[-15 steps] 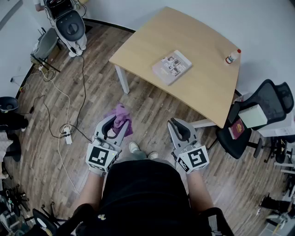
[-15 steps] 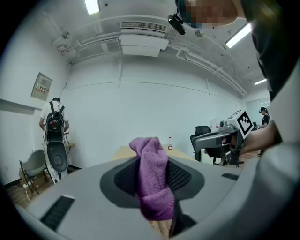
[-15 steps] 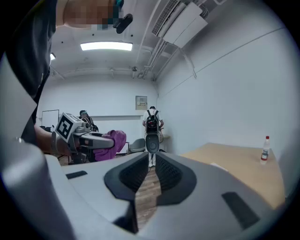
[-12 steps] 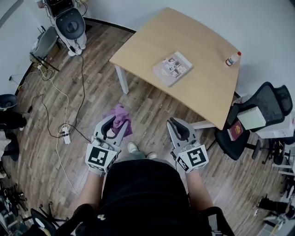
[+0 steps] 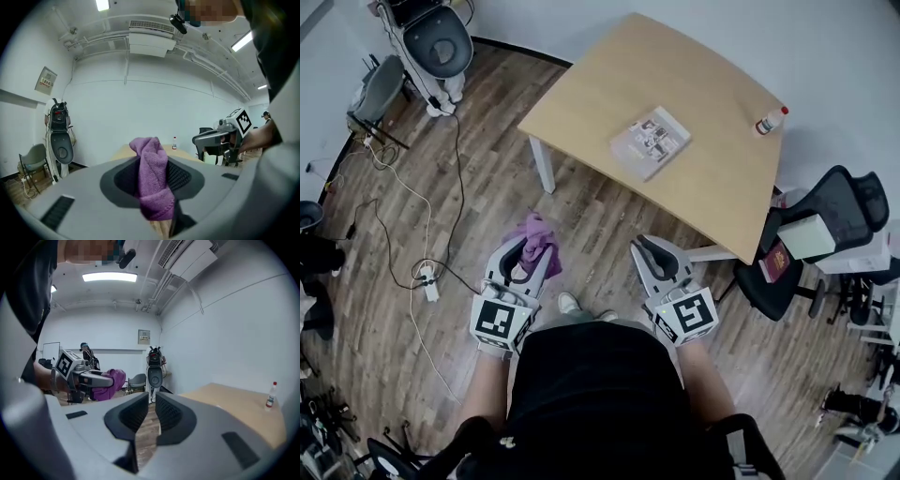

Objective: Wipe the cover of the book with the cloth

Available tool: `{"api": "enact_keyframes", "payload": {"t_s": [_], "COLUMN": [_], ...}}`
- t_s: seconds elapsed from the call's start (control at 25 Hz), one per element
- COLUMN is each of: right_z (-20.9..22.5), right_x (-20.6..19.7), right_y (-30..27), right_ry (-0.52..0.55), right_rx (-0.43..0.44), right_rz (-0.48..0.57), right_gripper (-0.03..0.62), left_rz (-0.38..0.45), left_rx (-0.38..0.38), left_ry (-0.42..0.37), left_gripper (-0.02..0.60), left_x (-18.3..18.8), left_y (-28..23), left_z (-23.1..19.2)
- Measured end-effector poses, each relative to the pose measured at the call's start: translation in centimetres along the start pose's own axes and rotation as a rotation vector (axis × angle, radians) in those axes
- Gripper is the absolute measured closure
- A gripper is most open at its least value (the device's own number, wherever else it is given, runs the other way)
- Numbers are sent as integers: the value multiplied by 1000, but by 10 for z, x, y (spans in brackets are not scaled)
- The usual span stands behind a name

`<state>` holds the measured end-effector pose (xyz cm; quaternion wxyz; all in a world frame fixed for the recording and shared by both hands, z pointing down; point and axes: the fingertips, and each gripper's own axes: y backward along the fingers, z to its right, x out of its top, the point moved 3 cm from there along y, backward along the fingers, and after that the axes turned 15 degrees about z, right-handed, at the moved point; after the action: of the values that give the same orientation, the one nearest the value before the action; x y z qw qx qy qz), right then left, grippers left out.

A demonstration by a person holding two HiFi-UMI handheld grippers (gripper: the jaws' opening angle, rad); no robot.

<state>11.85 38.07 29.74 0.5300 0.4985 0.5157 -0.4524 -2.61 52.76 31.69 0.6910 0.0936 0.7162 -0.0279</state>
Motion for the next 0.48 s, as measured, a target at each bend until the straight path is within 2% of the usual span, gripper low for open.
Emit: {"api": "enact_keyframes", "payload": {"t_s": [0.28,0.48], "right_z": [10,22], "right_x": [-3,-9], "right_y": [-12,-22], "right_ry": [27,-1], "right_rx": [-45,-57], "right_rz": [-14,-16], "right_gripper": [537,537], "left_rz": [-1,-20], "left_rx": [-59,-76], "left_ry": [18,32], "left_gripper": [430,430], "left_x": [-11,-20], "left_y": [-20,-33], "left_z": [-14,-15]}}
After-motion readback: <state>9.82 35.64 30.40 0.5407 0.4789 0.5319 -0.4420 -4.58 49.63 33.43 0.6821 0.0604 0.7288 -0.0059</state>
